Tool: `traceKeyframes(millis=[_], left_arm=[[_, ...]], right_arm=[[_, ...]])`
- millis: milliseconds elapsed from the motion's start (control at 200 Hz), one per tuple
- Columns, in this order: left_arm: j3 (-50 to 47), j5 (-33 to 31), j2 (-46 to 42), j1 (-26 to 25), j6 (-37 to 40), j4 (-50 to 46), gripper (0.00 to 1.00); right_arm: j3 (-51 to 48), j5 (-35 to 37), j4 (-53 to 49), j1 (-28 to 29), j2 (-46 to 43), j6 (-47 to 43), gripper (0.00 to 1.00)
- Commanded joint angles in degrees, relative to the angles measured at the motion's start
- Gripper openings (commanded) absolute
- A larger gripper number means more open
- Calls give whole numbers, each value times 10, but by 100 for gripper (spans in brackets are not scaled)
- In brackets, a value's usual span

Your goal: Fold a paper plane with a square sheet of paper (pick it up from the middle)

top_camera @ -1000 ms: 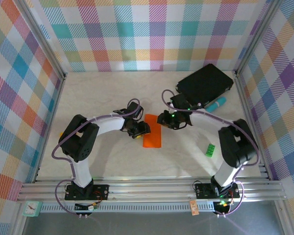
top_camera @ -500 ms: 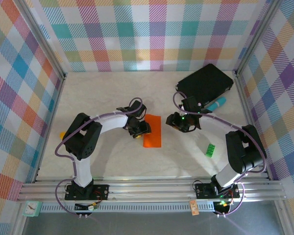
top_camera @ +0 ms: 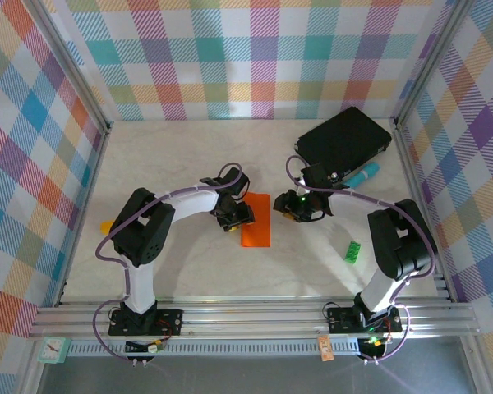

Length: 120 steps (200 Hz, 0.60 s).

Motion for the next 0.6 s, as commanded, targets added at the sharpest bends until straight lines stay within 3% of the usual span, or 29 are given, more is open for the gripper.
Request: traceKeyframes(millis=[0,385,595], left_arm=[[-50,-34,143,-20,9,1,51],[-37,-23,161,-23,18,6,51],[-37,-21,168,-24,17,11,51]], right_arm=[[-9,-36,38,2,12,7,43],[-25,-41,72,2,13,24,42],[-47,22,71,-2,-28,32,39]])
